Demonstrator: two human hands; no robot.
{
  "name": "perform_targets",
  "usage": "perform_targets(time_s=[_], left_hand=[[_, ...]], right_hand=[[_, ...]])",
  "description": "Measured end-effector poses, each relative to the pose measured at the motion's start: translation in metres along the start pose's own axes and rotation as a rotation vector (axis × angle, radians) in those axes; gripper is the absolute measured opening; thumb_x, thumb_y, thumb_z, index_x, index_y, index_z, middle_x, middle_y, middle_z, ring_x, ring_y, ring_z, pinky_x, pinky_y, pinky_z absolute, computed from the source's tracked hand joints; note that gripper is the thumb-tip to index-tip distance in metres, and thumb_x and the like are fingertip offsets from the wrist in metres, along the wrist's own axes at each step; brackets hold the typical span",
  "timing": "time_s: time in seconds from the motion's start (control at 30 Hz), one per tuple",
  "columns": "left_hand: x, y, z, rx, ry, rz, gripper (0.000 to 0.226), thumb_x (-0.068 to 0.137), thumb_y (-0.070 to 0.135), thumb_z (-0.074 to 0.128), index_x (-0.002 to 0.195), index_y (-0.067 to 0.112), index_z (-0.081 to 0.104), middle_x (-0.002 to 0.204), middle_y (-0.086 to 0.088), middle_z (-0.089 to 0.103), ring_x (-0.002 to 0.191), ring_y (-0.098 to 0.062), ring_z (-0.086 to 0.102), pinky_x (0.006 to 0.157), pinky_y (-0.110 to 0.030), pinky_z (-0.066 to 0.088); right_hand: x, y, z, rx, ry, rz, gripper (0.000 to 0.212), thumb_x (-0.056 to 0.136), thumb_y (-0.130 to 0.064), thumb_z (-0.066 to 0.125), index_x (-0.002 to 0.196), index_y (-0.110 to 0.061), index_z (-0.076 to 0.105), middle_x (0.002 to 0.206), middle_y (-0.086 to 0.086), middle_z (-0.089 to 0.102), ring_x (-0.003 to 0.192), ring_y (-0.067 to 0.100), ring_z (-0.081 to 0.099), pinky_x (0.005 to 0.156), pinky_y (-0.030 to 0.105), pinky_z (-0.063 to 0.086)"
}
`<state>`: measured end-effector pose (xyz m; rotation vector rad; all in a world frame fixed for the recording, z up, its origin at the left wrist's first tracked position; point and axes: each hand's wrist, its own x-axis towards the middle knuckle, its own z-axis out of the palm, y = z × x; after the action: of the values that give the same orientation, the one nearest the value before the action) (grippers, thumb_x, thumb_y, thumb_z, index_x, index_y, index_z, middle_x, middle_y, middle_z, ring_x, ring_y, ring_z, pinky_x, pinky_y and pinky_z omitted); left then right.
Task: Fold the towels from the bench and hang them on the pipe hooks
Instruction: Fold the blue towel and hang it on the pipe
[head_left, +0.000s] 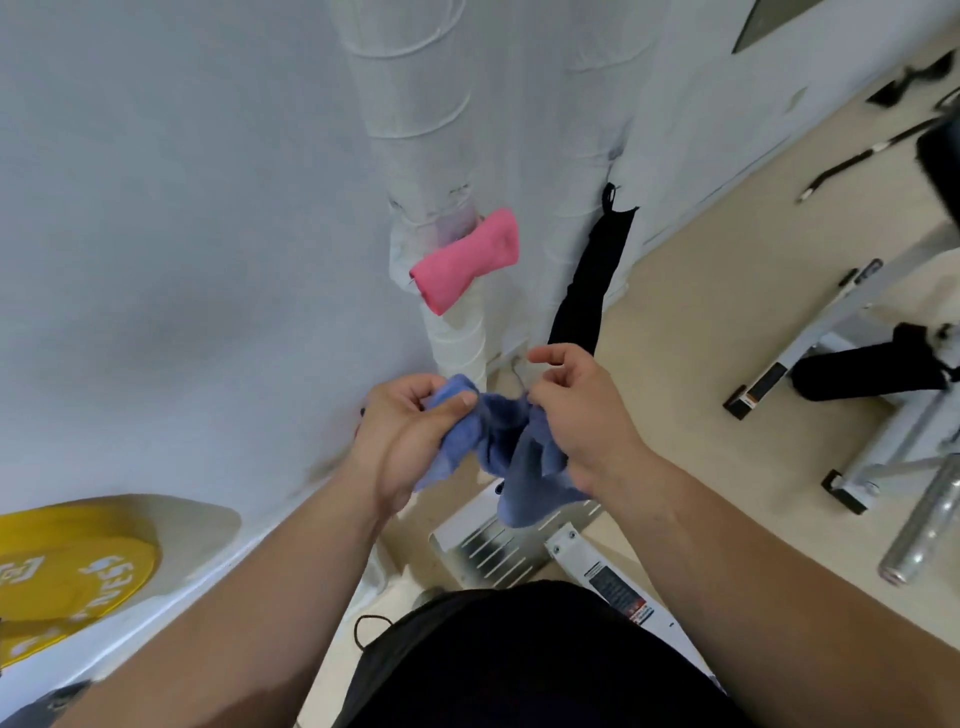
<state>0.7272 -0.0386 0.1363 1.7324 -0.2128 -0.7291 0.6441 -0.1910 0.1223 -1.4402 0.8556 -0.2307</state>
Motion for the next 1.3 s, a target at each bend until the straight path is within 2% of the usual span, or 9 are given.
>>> perform_targets(time_s=[0.1, 0.27, 0.33, 0.47, 0.53, 0.67, 1.07, 1.17, 1.3], left_hand=[[-0.005, 0.007, 0.017, -0.027, -0.019, 0.044, 0.029, 0.090, 0.003, 0.069, 0.063, 0.012, 0.062, 0.055, -0.003, 0.057, 0.056, -0.014, 0.054, 0.055, -0.027, 0.046], [-0.008, 0.010, 0.018, -0.311, 0.039, -0.018, 0.015, 0.096, 0.004, 0.062, 0.089, 0.005, 0.075, 0.079, -0.011, 0.072, 0.076, -0.023, 0.067, 0.078, -0.036, 0.057], [-0.008, 0.012, 0.014, -0.387, 0.066, -0.022, 0.016, 0.096, 0.007, 0.062, 0.092, 0.005, 0.077, 0.089, -0.019, 0.072, 0.083, -0.029, 0.068, 0.085, -0.042, 0.056], [-0.015, 0.018, 0.017, -0.368, 0.050, -0.009, 0.021, 0.100, 0.009, 0.056, 0.086, 0.004, 0.072, 0.061, -0.005, 0.067, 0.050, -0.013, 0.061, 0.045, -0.020, 0.048], [-0.017, 0.022, 0.020, -0.354, 0.005, -0.007, 0.027, 0.103, 0.009, 0.051, 0.083, 0.007, 0.069, 0.054, -0.001, 0.062, 0.041, -0.008, 0.055, 0.038, -0.012, 0.039], [-0.021, 0.027, 0.023, -0.316, -0.085, 0.038, 0.047, 0.107, 0.011, 0.044, 0.067, 0.019, 0.068, 0.063, -0.013, 0.064, 0.046, -0.010, 0.056, 0.039, -0.012, 0.039], [-0.032, 0.034, 0.053, -0.054, -0.083, 0.148, 0.022, 0.103, 0.011, 0.053, 0.109, 0.009, 0.074, 0.069, 0.011, 0.073, 0.062, 0.001, 0.065, 0.056, -0.008, 0.046], [-0.030, 0.032, 0.058, 0.002, -0.025, 0.169, 0.021, 0.102, 0.018, 0.058, 0.107, 0.014, 0.077, 0.086, -0.002, 0.078, 0.079, -0.007, 0.068, 0.070, -0.021, 0.051], [-0.026, 0.026, 0.060, 0.089, -0.012, 0.188, 0.028, 0.098, 0.035, 0.055, 0.097, 0.018, 0.077, 0.086, -0.026, 0.068, 0.074, -0.020, 0.053, 0.069, -0.039, 0.044]], right_hand=[[-0.015, -0.011, 0.020, 0.194, -0.020, 0.036, 0.029, 0.085, 0.000, 0.053, 0.102, -0.021, 0.063, 0.083, 0.009, 0.057, 0.077, 0.021, 0.057, 0.073, 0.038, 0.051], [-0.020, -0.032, 0.016, 0.711, -0.126, 0.120, 0.033, 0.093, 0.015, 0.039, 0.103, -0.007, 0.062, 0.081, 0.007, 0.067, 0.070, 0.015, 0.069, 0.068, 0.024, 0.058], [-0.022, -0.032, 0.015, 0.604, -0.192, 0.044, 0.032, 0.093, 0.018, 0.045, 0.102, -0.007, 0.064, 0.086, 0.005, 0.072, 0.079, 0.015, 0.072, 0.071, 0.022, 0.058], [-0.021, -0.026, 0.016, 0.209, -0.191, -0.154, 0.026, 0.089, 0.010, 0.064, 0.098, -0.014, 0.069, 0.088, -0.002, 0.077, 0.088, 0.011, 0.073, 0.077, 0.020, 0.055], [-0.019, -0.026, 0.012, 0.086, -0.132, -0.242, 0.021, 0.087, 0.002, 0.072, 0.092, -0.018, 0.072, 0.089, -0.001, 0.077, 0.088, 0.013, 0.073, 0.079, 0.022, 0.055], [-0.013, -0.026, -0.002, -0.070, -0.076, -0.355, 0.016, 0.082, -0.006, 0.081, 0.082, -0.021, 0.074, 0.081, -0.005, 0.076, 0.079, 0.007, 0.071, 0.075, 0.018, 0.054], [-0.016, -0.023, -0.028, 0.002, -0.122, -0.398, 0.018, 0.085, -0.004, 0.077, 0.075, -0.017, 0.070, 0.068, -0.013, 0.067, 0.065, -0.001, 0.060, 0.064, 0.012, 0.048], [-0.018, -0.021, -0.034, 0.028, -0.124, -0.401, 0.018, 0.087, -0.004, 0.075, 0.076, -0.017, 0.069, 0.062, -0.020, 0.063, 0.058, -0.004, 0.055, 0.060, 0.008, 0.044], [-0.015, -0.018, -0.043, -0.022, -0.146, -0.439, 0.021, 0.089, -0.006, 0.074, 0.076, -0.021, 0.066, 0.057, -0.024, 0.058, 0.053, -0.003, 0.052, 0.057, 0.007, 0.041]])
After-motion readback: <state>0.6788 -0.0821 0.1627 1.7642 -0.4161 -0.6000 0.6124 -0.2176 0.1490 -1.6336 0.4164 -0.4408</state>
